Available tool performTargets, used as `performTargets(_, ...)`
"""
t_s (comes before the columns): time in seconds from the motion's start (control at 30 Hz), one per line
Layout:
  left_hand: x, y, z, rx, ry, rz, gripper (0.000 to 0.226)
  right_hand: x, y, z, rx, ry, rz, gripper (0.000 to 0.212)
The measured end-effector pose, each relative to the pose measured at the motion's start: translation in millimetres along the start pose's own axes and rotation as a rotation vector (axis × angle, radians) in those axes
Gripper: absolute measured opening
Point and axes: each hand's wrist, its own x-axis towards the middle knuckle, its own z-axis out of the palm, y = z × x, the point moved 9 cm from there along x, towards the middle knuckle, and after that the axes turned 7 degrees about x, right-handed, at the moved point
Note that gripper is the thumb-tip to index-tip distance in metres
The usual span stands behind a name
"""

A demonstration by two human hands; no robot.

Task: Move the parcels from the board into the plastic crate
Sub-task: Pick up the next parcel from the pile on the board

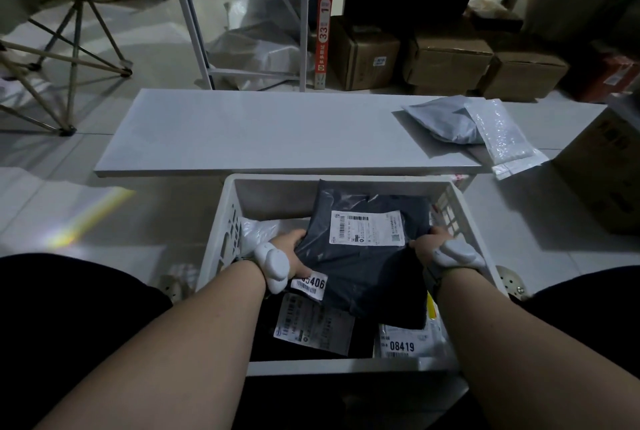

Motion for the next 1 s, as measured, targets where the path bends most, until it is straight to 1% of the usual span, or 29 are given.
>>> performTargets(0.03, -1.6, -3.7, 0.8, 0.005, -0.007, -0.032, 0.072, 3.1, -1.8, 5.2, -0.012, -0.032, -0.02, 0.04)
performTargets(0.07, -3.9, -6.5, -0.6, 0.008, -0.006, -0.074, 0.06, 4.0, -5.0, 9.8, -0.053, -0.084, -0.047, 0.04)
performTargets(0.13, -9.2, -14.9, -3.1, -0.062, 0.024, -0.159, 0.029, 4.7, -10.1, 19.9, -0.127, -0.174, -0.101, 0.041)
performTargets(0.17, -10.9, -20.3, -2.8, -0.14, 0.039, -0.198, 0.021, 7.5, -12.6, 28.5, -0.141, -0.209, -0.122, 0.042)
performTargets(0.2, -12.5, -24.0, -1.9, -0.231, 0.049, -0.237, 0.019, 7.3, -16.7, 35.9, -0.14, -0.238, -0.138, 0.042)
performTargets(0.23, -13.2, -29.1, -1.1, -0.311, 0.059, -0.278, 0.022, 7.6, -21.6, 44.1, -0.133, -0.257, -0.158, 0.042)
performTargets(0.27, -14.2, -29.9, -0.9, -0.345, 0.076, -0.299, 0.03, 3.8, -27.6, 47.7, -0.122, -0.265, -0.171, 0.043)
performTargets(0.33, -10.8, -33.5, -11.9, -0.22, 0.145, -0.28, 0.052, -0.9, -38.4, 63.2, -0.118, -0.324, -0.175, 0.043)
performTargets(0.37, -10.6, -30.6, -19.1, -0.141, 0.182, -0.247, 0.055, -3.6, -43.1, 65.8, -0.115, -0.333, -0.172, 0.045)
performTargets(0.43, -7.8, -30.9, -30.7, -0.073, 0.199, -0.228, 0.046, -0.6, -50.7, 72.4, -0.103, -0.331, -0.158, 0.048)
performTargets(0.5, -4.0, -31.4, -37.7, -0.047, 0.158, -0.235, 0.037, -0.4, -54.4, 74.2, -0.095, -0.315, -0.161, 0.049)
performTargets(0.53, -2.7, -32.7, -41.9, -0.028, 0.151, -0.249, 0.037, -0.4, -53.9, 76.8, -0.088, -0.315, -0.16, 0.048)
performTargets(0.6, 0.9, -43.1, -52.8, 0.017, 0.2, -0.285, 0.039, -0.9, -44.9, 86.0, -0.03, -0.348, -0.121, 0.048)
performTargets(0.67, 3.1, -57.0, -60.7, 0.056, 0.25, -0.334, 0.042, -5.3, -35.1, 96.2, 0.122, -0.392, -0.04, 0.049)
performTargets(0.73, 6.0, -68.3, -60.4, 0.079, 0.24, -0.366, 0.043, -5.8, -31.1, 103.5, 0.222, -0.413, -0.001, 0.049)
performTargets(0.83, 9.5, -72.0, -58.1, 0.114, 0.209, -0.374, 0.046, -6.7, -34.8, 107.1, 0.213, -0.426, -0.034, 0.049)
performTargets(0.93, 11.5, -69.6, -62.6, 0.13, 0.266, -0.347, 0.049, -8.7, -37.1, 109.8, 0.222, -0.445, -0.066, 0.052)
performTargets(1.0, 12.4, -65.5, -64.2, 0.193, 0.296, -0.345, 0.055, -10.3, -40.6, 111.6, 0.239, -0.463, -0.101, 0.052)
